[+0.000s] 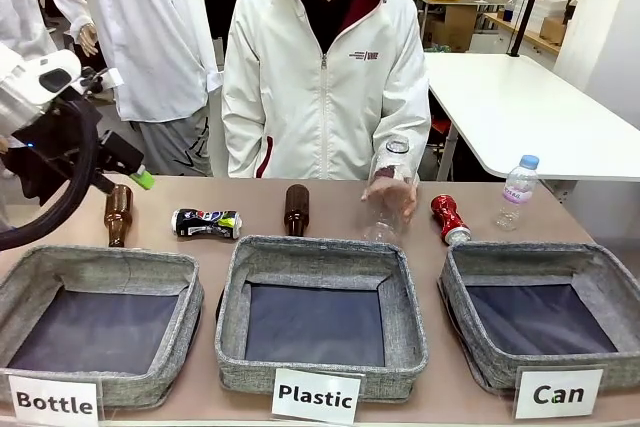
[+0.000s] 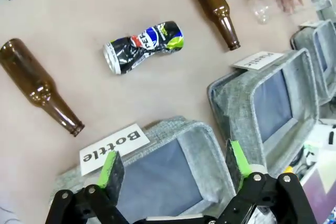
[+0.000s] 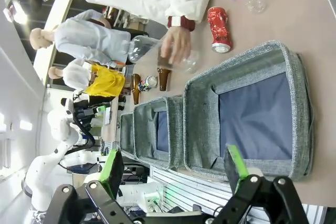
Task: Sort the can waste into the basket.
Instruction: Pick up the can waste from the table and place it in the right Fabric basket.
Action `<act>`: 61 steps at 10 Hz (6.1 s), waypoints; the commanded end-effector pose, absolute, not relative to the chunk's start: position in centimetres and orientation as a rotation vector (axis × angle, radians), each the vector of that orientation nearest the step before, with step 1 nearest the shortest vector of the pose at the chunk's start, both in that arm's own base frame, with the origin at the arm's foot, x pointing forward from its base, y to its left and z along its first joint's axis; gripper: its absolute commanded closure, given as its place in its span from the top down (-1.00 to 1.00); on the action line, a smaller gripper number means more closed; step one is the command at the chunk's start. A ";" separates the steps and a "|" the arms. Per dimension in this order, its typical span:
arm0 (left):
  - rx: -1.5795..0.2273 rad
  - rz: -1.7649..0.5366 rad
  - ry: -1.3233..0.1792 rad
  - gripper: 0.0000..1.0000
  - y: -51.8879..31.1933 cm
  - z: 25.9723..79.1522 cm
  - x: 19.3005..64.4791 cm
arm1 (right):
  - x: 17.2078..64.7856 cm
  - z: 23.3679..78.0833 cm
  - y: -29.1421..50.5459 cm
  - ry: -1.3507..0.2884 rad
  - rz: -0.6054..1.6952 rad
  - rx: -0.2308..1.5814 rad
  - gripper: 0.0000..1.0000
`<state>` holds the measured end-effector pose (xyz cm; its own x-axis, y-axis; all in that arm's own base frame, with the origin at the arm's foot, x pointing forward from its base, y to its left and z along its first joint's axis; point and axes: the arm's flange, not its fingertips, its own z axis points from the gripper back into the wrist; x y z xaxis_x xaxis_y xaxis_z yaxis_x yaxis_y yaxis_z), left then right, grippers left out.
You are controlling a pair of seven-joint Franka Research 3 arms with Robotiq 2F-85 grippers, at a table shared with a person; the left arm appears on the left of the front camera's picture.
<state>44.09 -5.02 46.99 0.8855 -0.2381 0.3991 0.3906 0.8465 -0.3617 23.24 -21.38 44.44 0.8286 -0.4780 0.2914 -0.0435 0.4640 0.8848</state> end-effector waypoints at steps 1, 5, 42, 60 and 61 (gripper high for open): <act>-0.437 -0.348 -0.365 1.00 -5.7 47.0 44.3 | 23.4 44.6 -21.6 -0.580 -0.261 1.075 1.00; -0.182 -0.672 -0.224 1.00 -13.4 47.2 52.3 | 23.4 44.6 -21.6 -0.580 -0.261 1.075 1.00; 0.090 -1.465 0.026 -0.87 -20.9 34.1 60.2 | 23.4 44.6 -21.6 -0.580 -0.261 1.075 1.00; -0.320 -1.353 -0.229 -0.22 1.9 54.4 39.7 | 23.4 44.6 -21.6 -0.580 -0.261 1.075 1.00; -0.354 -1.465 -0.245 -0.22 -2.6 54.3 39.9 | 23.4 44.6 -21.6 -0.580 -0.261 1.075 1.00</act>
